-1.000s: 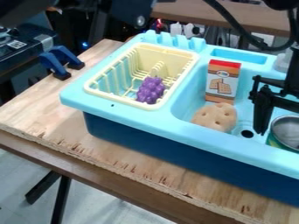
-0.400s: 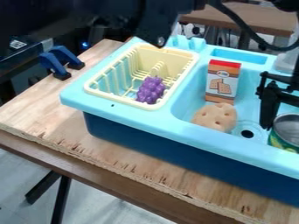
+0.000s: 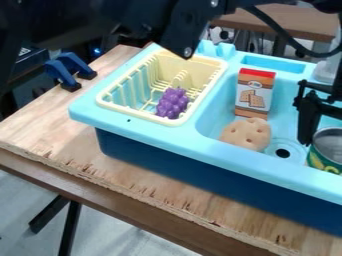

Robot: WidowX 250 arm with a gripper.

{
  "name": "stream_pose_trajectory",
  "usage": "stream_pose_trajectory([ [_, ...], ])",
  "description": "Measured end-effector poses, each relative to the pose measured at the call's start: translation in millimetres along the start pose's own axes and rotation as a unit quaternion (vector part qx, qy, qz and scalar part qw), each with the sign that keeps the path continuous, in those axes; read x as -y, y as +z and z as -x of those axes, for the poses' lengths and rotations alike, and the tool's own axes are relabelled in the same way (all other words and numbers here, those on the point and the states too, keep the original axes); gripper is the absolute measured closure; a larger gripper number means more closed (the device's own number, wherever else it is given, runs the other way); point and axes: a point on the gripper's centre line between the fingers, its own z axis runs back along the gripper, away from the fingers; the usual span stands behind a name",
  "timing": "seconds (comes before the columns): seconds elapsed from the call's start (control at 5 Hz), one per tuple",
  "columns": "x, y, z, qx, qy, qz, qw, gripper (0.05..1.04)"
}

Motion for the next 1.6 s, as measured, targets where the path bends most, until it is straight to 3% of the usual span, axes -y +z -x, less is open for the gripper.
stream_pose_trajectory([
  [0.2, -5.6, 5.0, -7.8, 0.016, -0.009, -0.006, 0.9998, 0.16],
  [0.6, -20.1, 14.5, -24.5, 0.031, -0.037, -0.051, 0.9975, 0.173],
  [1.0, -45.4, 18.8, -50.1, 0.088, -0.038, -0.018, 0.9952, 0.083],
  [1.6, -48.0, 23.4, -69.0, 0.106, -0.047, -0.011, 0.9931, 0.084],
])
